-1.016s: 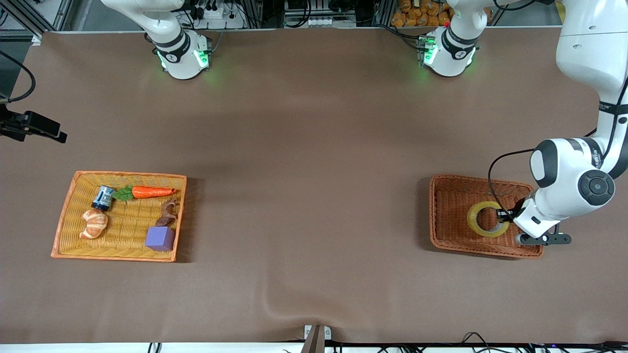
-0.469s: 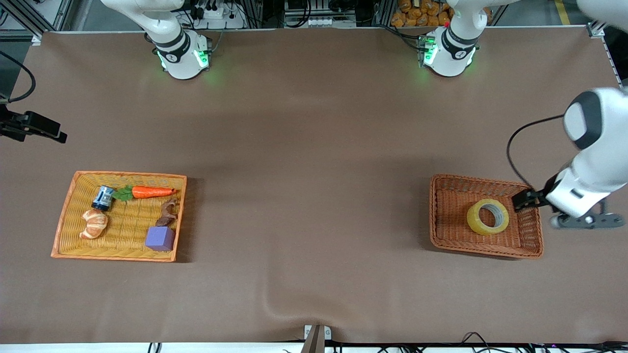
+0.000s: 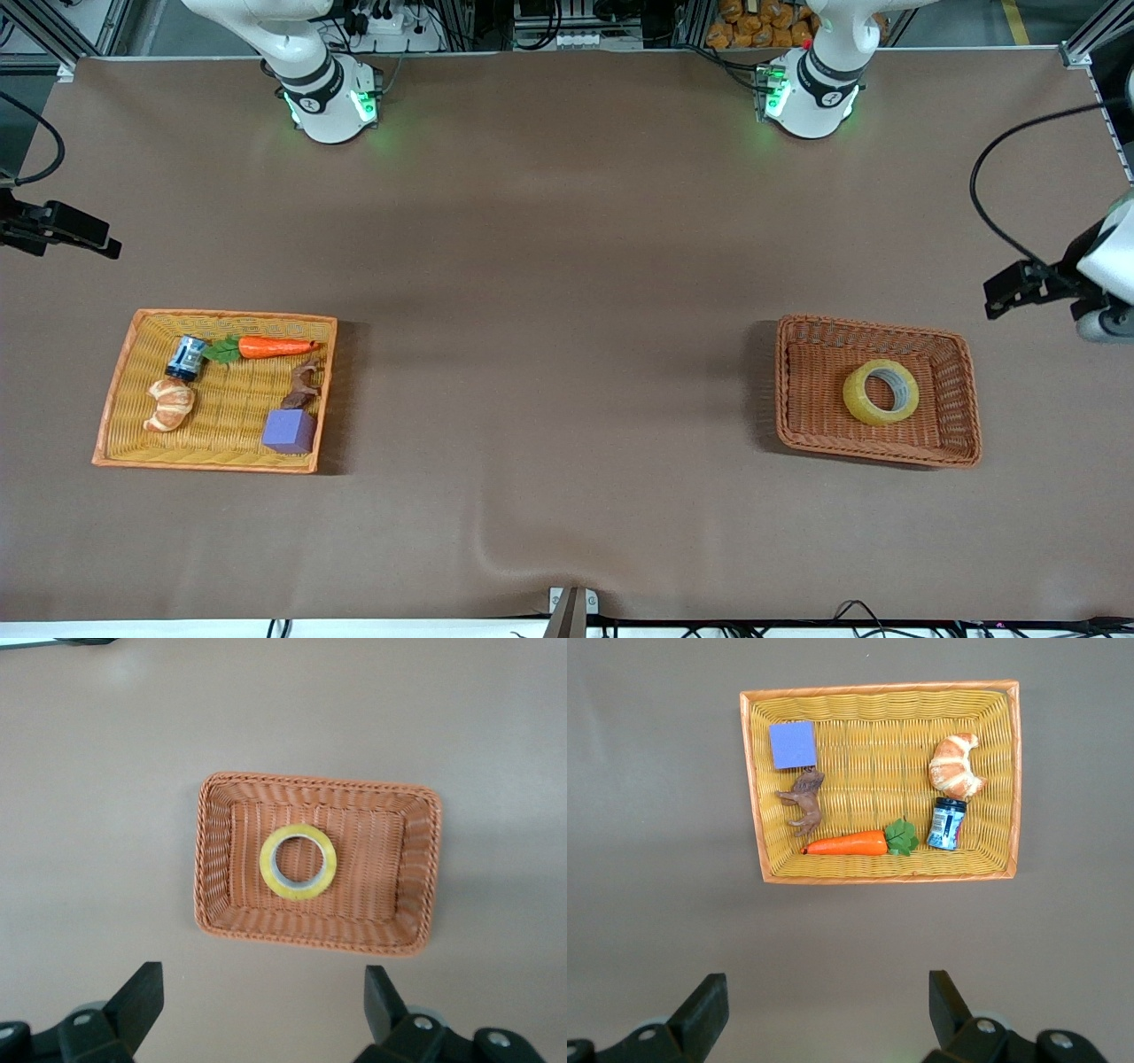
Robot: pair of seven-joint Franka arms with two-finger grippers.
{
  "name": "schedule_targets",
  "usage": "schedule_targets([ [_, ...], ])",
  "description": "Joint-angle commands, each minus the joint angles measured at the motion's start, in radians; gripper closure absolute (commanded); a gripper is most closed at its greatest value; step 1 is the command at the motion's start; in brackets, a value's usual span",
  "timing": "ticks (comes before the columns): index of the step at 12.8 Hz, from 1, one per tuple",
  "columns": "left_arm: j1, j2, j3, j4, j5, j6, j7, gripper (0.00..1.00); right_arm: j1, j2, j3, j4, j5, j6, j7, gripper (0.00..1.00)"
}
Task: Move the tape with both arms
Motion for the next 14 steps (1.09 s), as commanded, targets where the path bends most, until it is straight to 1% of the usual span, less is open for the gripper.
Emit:
schedule_targets([
  [1, -0.051, -0.067, 0.012, -0.026, 0.005, -0.049, -0.032, 0.0, 0.013, -0.028, -0.007, -0.027, 0.012, 0.01, 0.011, 0.0],
  [3, -0.092, -0.116, 0.063, -0.07, -0.033, -0.06, -0.041, 0.0, 0.015, -0.028, -0.007, -0.027, 0.012, 0.01, 0.011, 0.0],
  [5, -0.091, -0.159, 0.077, -0.121, -0.049, -0.068, -0.031, 0.0, 0.013, -0.028, -0.007, -0.027, 0.012, 0.01, 0.01, 0.0],
  [6, -0.091, -0.176, 0.078, -0.13, -0.048, -0.069, -0.035, 0.0, 0.013, -0.028, -0.007, -0.027, 0.012, 0.01, 0.011, 0.0],
  [8, -0.089, -0.184, 0.077, -0.118, -0.049, -0.112, -0.034, 0.0, 0.015, -0.028, -0.007, -0.027, 0.012, 0.01, 0.011, 0.0],
  [14, -0.094, -0.185, 0.077, -0.104, -0.048, -0.124, -0.037, 0.0, 0.017, -0.027, -0.006, -0.027, 0.012, 0.01, 0.01, 0.0],
])
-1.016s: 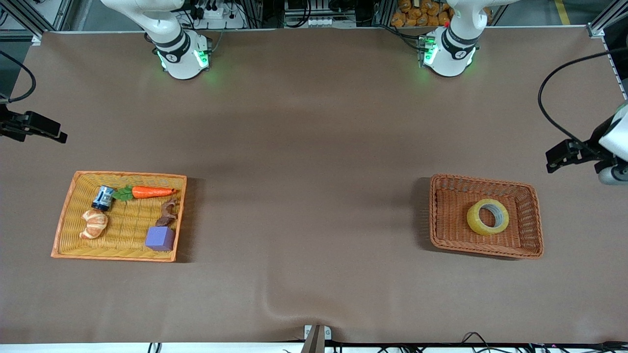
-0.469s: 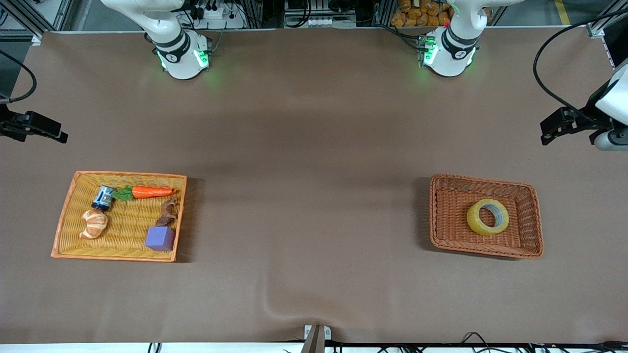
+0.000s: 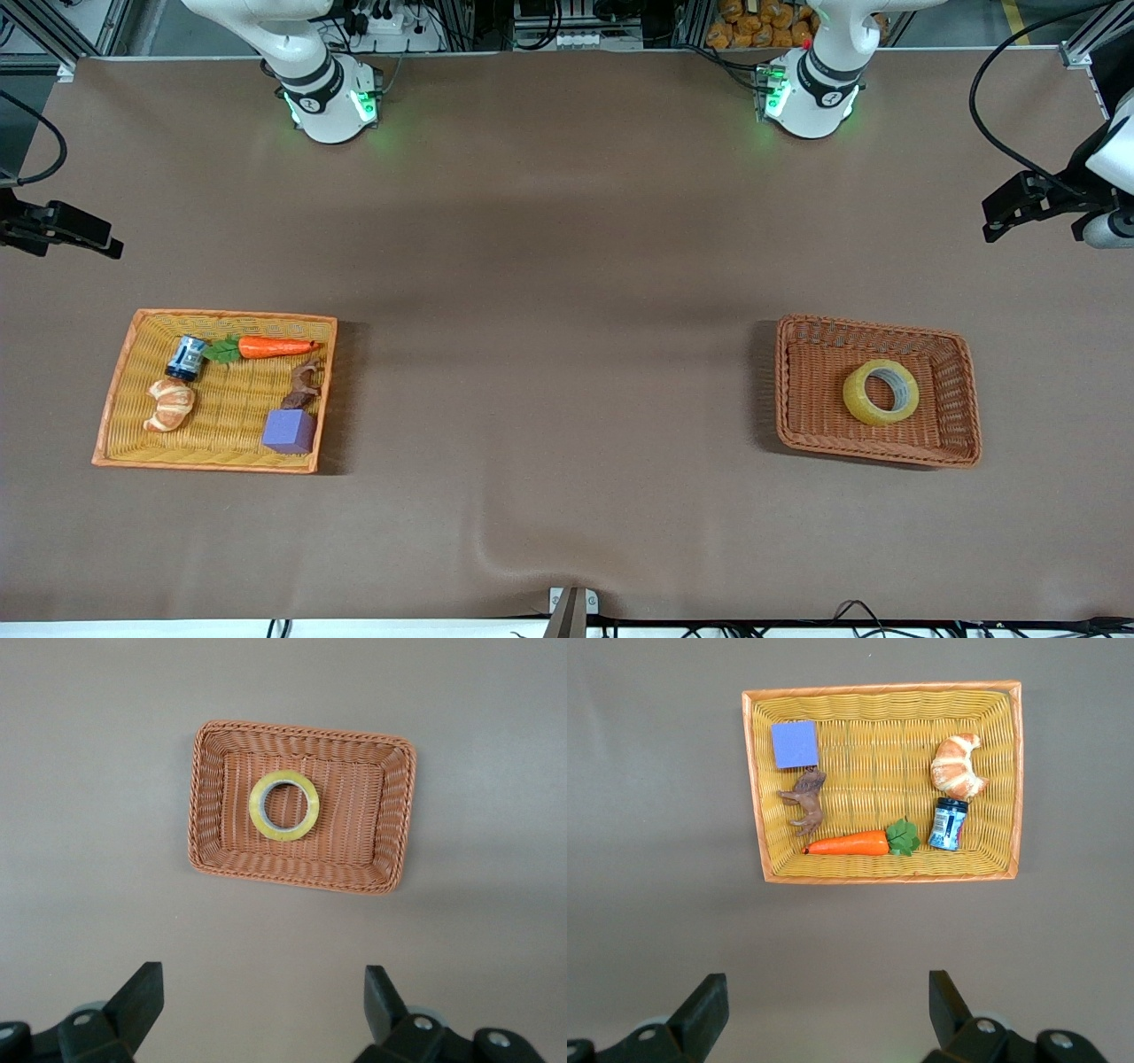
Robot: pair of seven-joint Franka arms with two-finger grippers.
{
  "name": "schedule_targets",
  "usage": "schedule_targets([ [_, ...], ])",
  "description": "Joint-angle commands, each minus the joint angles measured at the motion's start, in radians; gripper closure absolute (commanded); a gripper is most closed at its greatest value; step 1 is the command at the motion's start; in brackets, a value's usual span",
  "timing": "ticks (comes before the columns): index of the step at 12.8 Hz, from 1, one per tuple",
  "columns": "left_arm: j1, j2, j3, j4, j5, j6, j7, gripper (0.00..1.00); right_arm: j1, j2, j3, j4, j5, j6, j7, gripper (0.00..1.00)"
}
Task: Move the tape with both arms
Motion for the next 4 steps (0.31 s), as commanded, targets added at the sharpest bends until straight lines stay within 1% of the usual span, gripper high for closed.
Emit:
schedule_targets([
  [1, -0.008, -0.02, 0.007, -0.011, -0.017, -0.014, -0.004, 0.0, 0.016, -0.028, -0.007, -0.025, 0.012, 0.008, 0.011, 0.0],
  [4, -0.008, -0.02, 0.007, -0.009, -0.02, -0.018, 0.003, 0.0, 0.016, -0.028, -0.006, -0.025, 0.012, 0.008, 0.011, 0.0],
])
